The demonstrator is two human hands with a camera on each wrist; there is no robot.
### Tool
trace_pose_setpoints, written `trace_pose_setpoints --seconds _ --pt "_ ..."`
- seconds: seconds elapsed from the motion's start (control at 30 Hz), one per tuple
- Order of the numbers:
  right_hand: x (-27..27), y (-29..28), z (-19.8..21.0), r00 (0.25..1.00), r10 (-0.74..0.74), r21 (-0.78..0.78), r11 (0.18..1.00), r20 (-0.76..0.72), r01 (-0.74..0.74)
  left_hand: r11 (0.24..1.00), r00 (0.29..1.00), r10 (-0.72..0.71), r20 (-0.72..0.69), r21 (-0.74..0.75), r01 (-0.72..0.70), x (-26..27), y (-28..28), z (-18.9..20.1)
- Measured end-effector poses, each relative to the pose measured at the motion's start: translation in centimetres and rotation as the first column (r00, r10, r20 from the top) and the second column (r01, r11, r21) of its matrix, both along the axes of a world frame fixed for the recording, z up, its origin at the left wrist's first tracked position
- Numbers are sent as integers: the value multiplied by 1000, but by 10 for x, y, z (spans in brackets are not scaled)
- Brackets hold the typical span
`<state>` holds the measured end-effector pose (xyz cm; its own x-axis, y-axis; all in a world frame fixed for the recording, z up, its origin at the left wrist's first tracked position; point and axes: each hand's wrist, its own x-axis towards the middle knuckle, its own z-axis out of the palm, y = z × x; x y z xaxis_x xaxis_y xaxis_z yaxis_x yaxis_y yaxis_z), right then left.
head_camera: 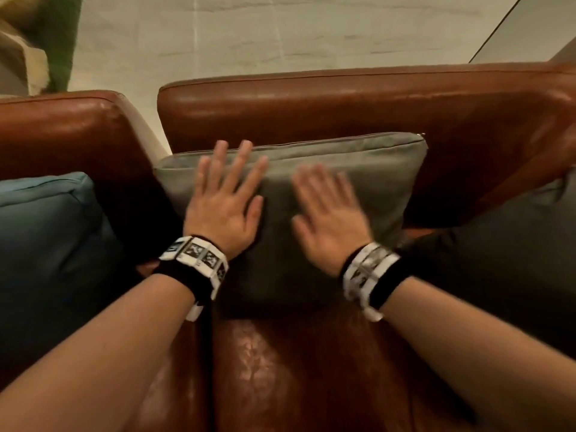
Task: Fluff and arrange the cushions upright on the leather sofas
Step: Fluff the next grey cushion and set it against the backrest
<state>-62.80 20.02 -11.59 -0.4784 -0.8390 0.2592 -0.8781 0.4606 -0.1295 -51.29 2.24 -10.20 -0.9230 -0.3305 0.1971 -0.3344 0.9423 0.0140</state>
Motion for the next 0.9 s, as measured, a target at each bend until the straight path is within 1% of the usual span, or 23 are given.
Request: trace_pose_setpoints --seconds 0.03,0.07,0.1,0.17,0.23,0.27,0.3,0.33,0.37,0.4,0.43,0.47,0.53,0.57,0.67,0.73,0.8,0.83,0.9 --pt "27 -5 -12 998 60 -3 998 1 -60 998 998 -66 18 -9 66 -5 7 -6" --pt "44 -4 -23 998 68 3 998 4 -68 997 996 -79 46 -8 80 -7 7 -11" --pt "49 1 -34 1000 31 -4 1000 -4 -31 999 998 -46 51 6 46 -8 2 -16" --pt "33 21 -52 995 -98 -55 994 -3 97 998 999 44 17 41 -44 -7 -11 -22" --pt "12 55 -70 960 -273 -76 958 69 278 997 998 66 26 43 -67 -7 -14 -25" --pt "5 75 -83 921 -361 -87 923 146 376 997 998 63 30 37 -64 -8 -11 -25" --pt "3 93 -96 860 -438 -102 873 262 476 998 998 63 29 29 -64 -10 -9 -25" --pt "5 109 -109 777 -481 -119 815 406 567 998 998 62 31 27 -63 -10 -7 -25" --pt "8 120 -117 678 -486 -117 760 551 640 997 997 62 36 32 -63 -10 -6 -24" --pt "11 129 -124 592 -467 -99 725 657 682 997 997 65 39 38 -66 -9 -5 -23" --pt "14 137 -126 541 -442 -79 718 716 692 996 997 73 36 44 -74 -8 -3 -20" --pt "16 143 -122 527 -427 -68 726 734 684 995 996 83 25 46 -84 -7 0 -16" --pt "14 153 -109 549 -412 -88 737 727 670 996 997 80 -8 41 -80 -14 14 -4" --pt "10 156 -98 552 -413 -104 726 724 680 998 998 57 -20 33 -57 -22 26 2" --pt "-12 157 -63 565 -415 -176 674 713 717 998 998 -66 -9 -4 66 -55 82 5" --pt "-33 155 -42 598 -402 -245 649 693 721 985 985 -172 24 -20 173 -64 127 -14" --pt "-51 154 -23 653 -380 -321 642 655 696 953 950 -300 84 -13 303 -50 162 -49" --pt "-59 154 -14 675 -371 -348 643 638 682 924 917 -379 124 -16 383 -35 171 -69" --pt "-66 152 0 713 -355 -364 673 605 644 839 824 -523 215 -39 543 2 175 -107"
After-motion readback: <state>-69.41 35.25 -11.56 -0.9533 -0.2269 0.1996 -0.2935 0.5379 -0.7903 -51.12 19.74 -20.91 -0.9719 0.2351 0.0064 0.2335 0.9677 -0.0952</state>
